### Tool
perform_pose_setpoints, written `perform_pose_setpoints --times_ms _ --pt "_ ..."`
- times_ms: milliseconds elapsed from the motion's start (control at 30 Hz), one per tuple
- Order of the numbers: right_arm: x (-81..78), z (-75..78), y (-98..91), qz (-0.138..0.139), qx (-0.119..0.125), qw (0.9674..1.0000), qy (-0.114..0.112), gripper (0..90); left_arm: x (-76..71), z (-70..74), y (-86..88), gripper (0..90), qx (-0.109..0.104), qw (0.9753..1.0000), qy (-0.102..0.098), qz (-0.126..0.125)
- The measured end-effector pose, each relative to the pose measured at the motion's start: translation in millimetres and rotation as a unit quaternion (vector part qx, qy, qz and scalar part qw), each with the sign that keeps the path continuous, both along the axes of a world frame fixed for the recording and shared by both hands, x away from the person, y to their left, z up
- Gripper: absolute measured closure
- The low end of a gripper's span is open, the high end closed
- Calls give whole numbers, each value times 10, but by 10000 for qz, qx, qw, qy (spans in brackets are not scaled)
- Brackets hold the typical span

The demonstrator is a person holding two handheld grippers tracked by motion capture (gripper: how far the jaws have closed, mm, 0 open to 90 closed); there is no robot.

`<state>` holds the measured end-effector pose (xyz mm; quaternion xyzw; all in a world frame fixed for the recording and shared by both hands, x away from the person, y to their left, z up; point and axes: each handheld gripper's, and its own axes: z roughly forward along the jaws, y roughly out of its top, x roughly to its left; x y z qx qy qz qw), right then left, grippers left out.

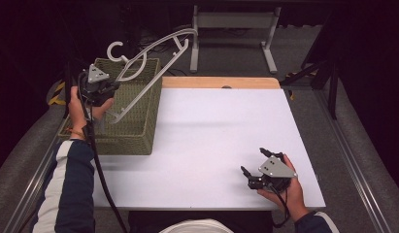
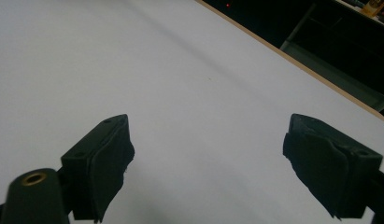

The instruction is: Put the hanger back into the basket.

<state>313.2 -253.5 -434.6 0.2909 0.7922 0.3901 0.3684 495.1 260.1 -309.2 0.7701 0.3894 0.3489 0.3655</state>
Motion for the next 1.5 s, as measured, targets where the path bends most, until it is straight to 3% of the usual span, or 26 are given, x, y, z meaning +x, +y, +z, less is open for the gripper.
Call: perform_pose_setpoints --times_ms 367,500,700,833,900,1033,1267,1300,1500 --pt "7 -17 24 19 -40 10000 35 153 89 -226 291 816 161 9995 181 222" --pt "7 -24 31 20 -59 10000 48 153 135 -327 384 816 229 9984 418 288" --pt "8 -25 34 16 -65 10000 48 153 173 -377 375 813 337 9976 469 372" --pt "5 -24 33 15 -67 10000 33 154 225 -416 357 807 584 9948 556 623" --pt "3 -24 32 16 -72 10000 27 154 239 -443 378 806 535 9941 628 707" --pt "6 -24 31 22 -71 10000 34 154 238 -443 373 692 684 9918 682 837" --pt "3 -24 45 29 -98 9999 6 154 167 -417 352 521 475 9953 428 732" --pt "4 -24 45 31 -99 9999 13 154 158 -406 347 488 525 9954 360 716" --pt "3 -23 44 30 -99 9999 8 154 95 -366 281 339 179 9984 186 505"
